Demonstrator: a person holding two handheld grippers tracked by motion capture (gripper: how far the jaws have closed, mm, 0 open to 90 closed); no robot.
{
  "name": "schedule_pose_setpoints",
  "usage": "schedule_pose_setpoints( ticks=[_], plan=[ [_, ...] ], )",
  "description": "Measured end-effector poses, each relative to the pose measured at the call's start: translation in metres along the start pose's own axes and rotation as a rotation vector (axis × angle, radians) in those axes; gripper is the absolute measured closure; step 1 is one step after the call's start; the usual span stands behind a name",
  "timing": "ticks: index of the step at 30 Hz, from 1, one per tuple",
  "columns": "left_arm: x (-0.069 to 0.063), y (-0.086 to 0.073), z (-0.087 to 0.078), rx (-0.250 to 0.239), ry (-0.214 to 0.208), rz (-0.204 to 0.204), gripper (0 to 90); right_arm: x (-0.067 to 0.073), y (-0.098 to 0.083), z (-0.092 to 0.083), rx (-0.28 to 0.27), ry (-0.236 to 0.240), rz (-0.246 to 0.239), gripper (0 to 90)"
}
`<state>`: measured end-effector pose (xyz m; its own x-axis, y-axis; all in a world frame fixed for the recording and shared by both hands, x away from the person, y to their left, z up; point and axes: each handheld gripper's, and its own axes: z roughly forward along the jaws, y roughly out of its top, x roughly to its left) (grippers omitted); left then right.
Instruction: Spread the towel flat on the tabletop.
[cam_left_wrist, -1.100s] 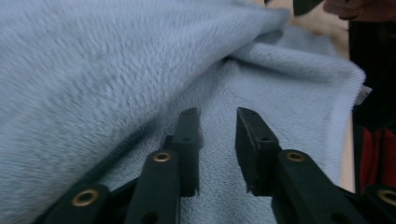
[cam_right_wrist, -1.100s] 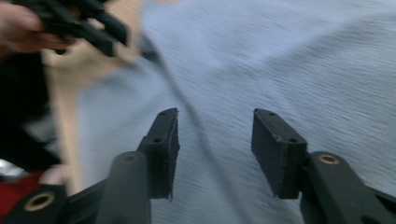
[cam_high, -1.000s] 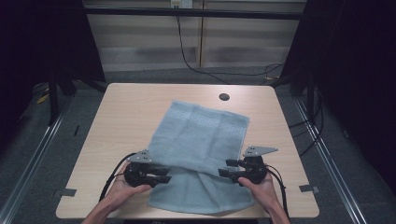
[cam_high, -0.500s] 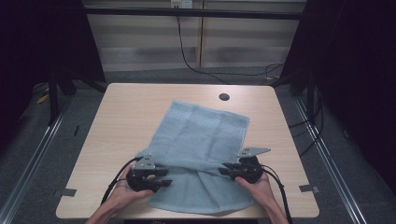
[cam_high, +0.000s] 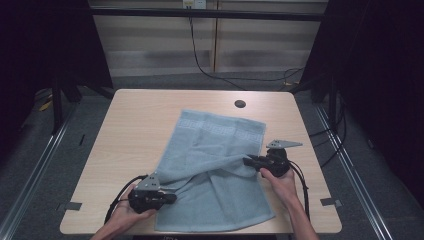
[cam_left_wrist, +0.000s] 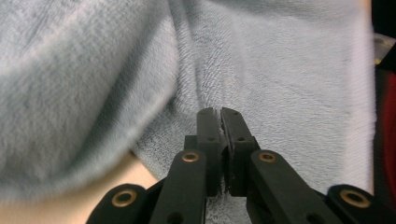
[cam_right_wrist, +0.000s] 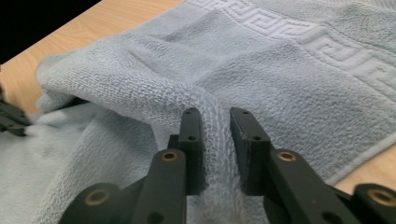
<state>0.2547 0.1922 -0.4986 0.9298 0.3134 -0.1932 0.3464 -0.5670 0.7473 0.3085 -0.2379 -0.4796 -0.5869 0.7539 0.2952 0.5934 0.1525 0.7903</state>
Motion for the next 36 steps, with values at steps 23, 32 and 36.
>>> schedule_pose_setpoints(
  ticks=[23,32,36],
  plan=[
    [0.015,-0.005,-0.019,-0.142,-0.011,-0.126,86.6,0.042,-0.064,-0.036,0.155,0.059,-0.040,43.1],
    [0.019,0.000,-0.026,-0.213,-0.020,-0.151,86.6,0.061,-0.071,-0.026,0.181,-0.064,-0.270,42.6],
    [0.019,0.002,-0.024,-0.218,-0.021,-0.158,86.7,0.061,-0.071,-0.027,0.167,-0.086,-0.268,54.8]
  ],
)
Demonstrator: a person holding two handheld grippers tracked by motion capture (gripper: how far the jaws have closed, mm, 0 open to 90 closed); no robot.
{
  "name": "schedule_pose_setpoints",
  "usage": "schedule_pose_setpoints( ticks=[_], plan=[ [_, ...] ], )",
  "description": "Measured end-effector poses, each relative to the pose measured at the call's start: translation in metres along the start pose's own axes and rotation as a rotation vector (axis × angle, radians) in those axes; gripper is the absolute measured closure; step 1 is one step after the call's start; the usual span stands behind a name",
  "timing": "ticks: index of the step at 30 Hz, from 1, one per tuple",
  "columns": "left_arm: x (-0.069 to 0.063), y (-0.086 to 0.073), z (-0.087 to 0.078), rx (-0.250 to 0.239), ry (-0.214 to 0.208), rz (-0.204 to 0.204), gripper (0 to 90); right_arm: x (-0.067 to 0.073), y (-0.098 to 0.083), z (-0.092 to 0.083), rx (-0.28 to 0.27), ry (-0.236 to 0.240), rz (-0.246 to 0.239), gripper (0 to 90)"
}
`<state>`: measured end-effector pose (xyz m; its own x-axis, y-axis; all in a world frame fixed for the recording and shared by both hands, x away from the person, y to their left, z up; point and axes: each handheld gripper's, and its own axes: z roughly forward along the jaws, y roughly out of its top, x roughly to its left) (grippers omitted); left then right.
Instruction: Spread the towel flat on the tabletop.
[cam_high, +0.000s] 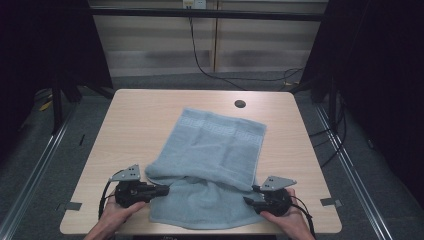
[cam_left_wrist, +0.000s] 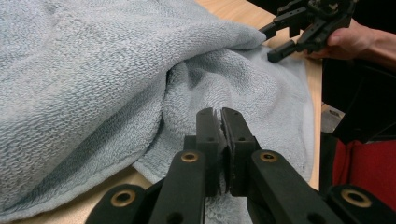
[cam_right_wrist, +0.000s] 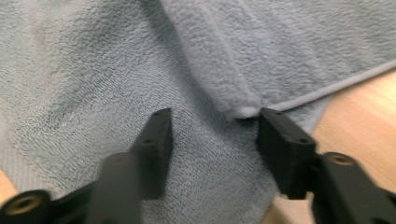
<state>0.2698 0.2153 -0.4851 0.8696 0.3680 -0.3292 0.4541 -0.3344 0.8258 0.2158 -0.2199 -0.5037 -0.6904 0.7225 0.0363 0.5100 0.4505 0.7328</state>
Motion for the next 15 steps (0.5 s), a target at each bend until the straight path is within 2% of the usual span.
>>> schedule_pose_setpoints(
  ticks=[4,6,8,10,12,15],
  plan=[
    [0.001,0.001,-0.001,-0.012,0.006,-0.010,86.7,-0.004,0.002,0.000,0.007,0.003,0.011,78.2],
    [0.002,0.002,-0.003,-0.018,0.011,-0.014,86.7,-0.007,0.004,0.001,0.016,0.034,0.065,82.1],
    [0.002,0.006,-0.006,-0.038,0.014,-0.005,86.7,-0.012,0.006,0.000,0.011,0.088,0.114,83.8],
    [0.002,0.012,-0.011,-0.063,0.024,-0.008,86.7,-0.016,0.011,-0.008,-0.034,0.125,0.155,84.3],
    [0.000,0.019,-0.016,-0.087,0.025,0.002,86.7,-0.020,0.020,-0.021,-0.105,0.137,0.182,84.4],
    [-0.005,0.033,-0.025,-0.147,0.023,0.008,86.7,-0.026,0.039,-0.045,-0.194,0.136,0.190,84.4]
  ],
)
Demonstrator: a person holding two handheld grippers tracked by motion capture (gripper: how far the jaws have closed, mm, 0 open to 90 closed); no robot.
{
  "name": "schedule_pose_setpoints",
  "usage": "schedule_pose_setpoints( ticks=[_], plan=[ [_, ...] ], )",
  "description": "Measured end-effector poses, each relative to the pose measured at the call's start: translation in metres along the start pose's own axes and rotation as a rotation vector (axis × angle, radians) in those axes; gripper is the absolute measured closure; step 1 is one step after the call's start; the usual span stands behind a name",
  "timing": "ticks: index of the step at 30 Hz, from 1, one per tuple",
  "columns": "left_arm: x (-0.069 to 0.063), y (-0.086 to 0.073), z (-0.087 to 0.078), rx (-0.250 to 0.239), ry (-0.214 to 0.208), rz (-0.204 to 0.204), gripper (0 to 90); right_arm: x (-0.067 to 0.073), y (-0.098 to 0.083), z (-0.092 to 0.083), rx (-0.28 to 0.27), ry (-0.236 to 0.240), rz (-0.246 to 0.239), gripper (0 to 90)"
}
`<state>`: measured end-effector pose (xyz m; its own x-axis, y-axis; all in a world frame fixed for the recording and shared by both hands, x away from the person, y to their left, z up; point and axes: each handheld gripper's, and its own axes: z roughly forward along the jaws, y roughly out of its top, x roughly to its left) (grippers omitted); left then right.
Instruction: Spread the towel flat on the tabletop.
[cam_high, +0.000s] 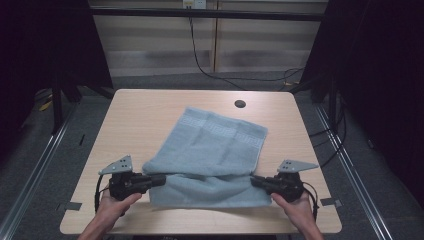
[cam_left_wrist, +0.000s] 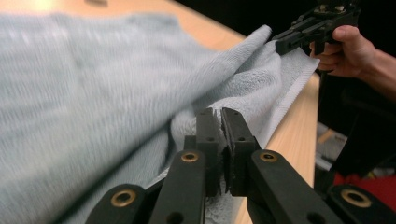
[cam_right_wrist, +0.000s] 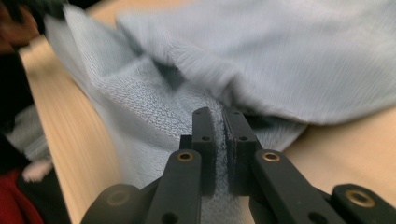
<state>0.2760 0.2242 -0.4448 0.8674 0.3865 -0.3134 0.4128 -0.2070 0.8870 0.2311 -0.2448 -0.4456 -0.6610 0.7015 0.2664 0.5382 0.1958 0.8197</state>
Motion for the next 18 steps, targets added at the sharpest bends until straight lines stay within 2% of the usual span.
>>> schedule_pose_setpoints(
  ticks=[2,4,7,10,12,14,15,16,18],
  plan=[
    [-0.005,0.011,-0.006,-0.039,-0.007,0.011,86.7,0.005,0.017,-0.013,-0.034,-0.005,-0.022,84.3],
    [-0.013,0.020,-0.013,-0.061,-0.013,0.042,86.7,0.010,0.031,-0.025,-0.074,0.013,-0.024,84.3],
    [-0.025,0.027,-0.027,-0.094,-0.029,0.068,86.6,0.021,0.038,-0.038,-0.086,0.031,-0.033,84.0],
    [-0.038,0.021,-0.036,-0.083,-0.051,0.070,86.6,0.034,0.029,-0.044,-0.078,0.060,-0.029,83.2],
    [-0.044,0.012,-0.037,-0.067,-0.062,0.050,86.3,0.043,0.019,-0.046,-0.055,0.071,-0.035,81.1],
    [-0.049,0.005,-0.035,-0.047,-0.083,0.045,82.6,0.049,0.010,-0.047,-0.037,0.089,-0.039,75.8],
    [-0.048,0.002,-0.034,-0.036,-0.091,0.049,77.6,0.050,0.006,-0.047,-0.035,0.099,-0.036,71.5],
    [-0.045,0.001,-0.032,-0.027,-0.088,0.050,76.8,0.049,0.004,-0.047,-0.041,0.113,-0.031,69.5],
    [-0.035,0.000,-0.026,-0.013,-0.086,0.021,75.0,0.046,0.001,-0.044,-0.057,0.116,-0.024,67.6]
  ],
)
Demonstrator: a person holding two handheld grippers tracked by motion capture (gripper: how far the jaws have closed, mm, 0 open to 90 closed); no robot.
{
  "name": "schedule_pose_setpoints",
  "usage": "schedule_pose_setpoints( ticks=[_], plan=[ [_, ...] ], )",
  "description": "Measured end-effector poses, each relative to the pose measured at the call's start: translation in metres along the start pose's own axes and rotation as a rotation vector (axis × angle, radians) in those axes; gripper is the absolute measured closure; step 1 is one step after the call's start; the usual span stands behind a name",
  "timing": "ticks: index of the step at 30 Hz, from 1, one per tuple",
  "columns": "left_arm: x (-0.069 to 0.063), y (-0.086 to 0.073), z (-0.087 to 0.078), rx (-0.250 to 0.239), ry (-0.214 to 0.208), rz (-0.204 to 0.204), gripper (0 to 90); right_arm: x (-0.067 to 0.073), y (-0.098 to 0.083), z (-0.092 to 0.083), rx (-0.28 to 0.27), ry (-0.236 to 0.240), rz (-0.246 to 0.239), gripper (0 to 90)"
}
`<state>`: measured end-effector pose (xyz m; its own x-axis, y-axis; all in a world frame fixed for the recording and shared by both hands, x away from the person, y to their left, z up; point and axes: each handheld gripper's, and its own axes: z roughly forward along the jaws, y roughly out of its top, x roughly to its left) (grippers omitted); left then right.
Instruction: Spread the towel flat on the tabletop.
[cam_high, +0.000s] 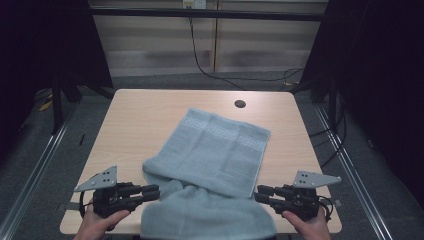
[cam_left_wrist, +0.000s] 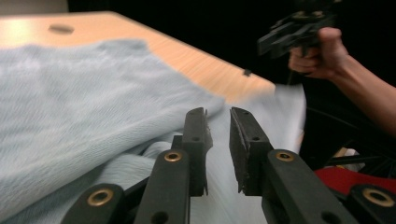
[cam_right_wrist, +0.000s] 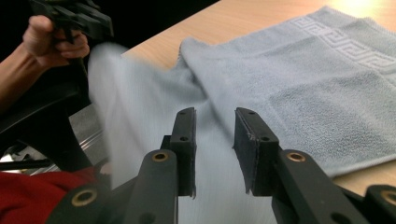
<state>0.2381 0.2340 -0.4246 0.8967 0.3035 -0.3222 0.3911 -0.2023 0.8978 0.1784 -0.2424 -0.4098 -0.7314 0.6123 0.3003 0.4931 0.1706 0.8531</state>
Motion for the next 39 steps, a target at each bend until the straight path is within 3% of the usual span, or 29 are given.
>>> schedule_pose_setpoints(
  ticks=[1,3,4,6,8,12,15,18,20,27,30,32,34,35,37,39],
  plan=[
    [0.004,-0.001,0.003,0.004,0.009,0.009,72.4,-0.004,0.000,0.003,0.002,-0.002,0.007,66.0],
    [0.017,-0.003,0.009,0.026,0.035,-0.017,72.4,-0.012,-0.001,0.011,0.021,-0.020,0.010,64.2],
    [0.024,-0.004,0.012,0.053,0.068,-0.027,71.7,-0.018,-0.002,0.017,0.029,-0.024,0.017,63.1],
    [0.038,-0.008,0.022,0.102,0.079,-0.035,70.7,-0.030,-0.003,0.031,0.055,-0.031,0.029,61.7],
    [0.049,-0.010,0.032,0.165,0.116,-0.044,70.4,-0.041,-0.003,0.048,0.090,-0.047,0.029,60.9],
    [0.064,-0.018,0.055,0.240,0.093,-0.047,72.2,-0.058,0.000,0.084,0.153,-0.040,0.021,61.5],
    [0.065,-0.024,0.071,0.271,0.063,-0.042,73.5,-0.068,-0.002,0.107,0.189,-0.037,0.026,62.0],
    [0.065,-0.033,0.080,0.328,0.084,-0.030,73.4,-0.074,-0.008,0.122,0.233,-0.056,0.031,61.6],
    [0.063,-0.041,0.081,0.362,0.102,-0.026,73.7,-0.075,-0.014,0.126,0.269,-0.067,0.024,61.2],
    [0.042,-0.049,0.071,0.382,0.099,0.023,76.1,-0.059,-0.029,0.113,0.263,-0.061,0.010,61.2],
    [0.027,-0.054,0.068,0.397,0.065,0.024,76.1,-0.048,-0.038,0.100,0.277,-0.033,0.022,61.3],
    [0.015,-0.059,0.065,0.413,0.033,0.004,76.7,-0.039,-0.046,0.092,0.276,-0.017,0.027,61.6],
    [-0.002,-0.064,0.063,0.440,-0.015,0.042,77.2,-0.028,-0.052,0.084,0.285,0.000,0.031,61.7],
    [-0.008,-0.067,0.062,0.444,-0.048,0.031,77.2,-0.023,-0.055,0.081,0.296,0.011,0.033,61.8],
    [-0.017,-0.070,0.060,0.437,-0.053,0.083,76.9,-0.014,-0.059,0.076,0.305,0.021,0.040,61.6],
    [-0.019,-0.067,0.061,0.433,-0.077,0.076,73.0,-0.011,-0.060,0.072,0.302,0.029,0.042,60.3]
  ],
)
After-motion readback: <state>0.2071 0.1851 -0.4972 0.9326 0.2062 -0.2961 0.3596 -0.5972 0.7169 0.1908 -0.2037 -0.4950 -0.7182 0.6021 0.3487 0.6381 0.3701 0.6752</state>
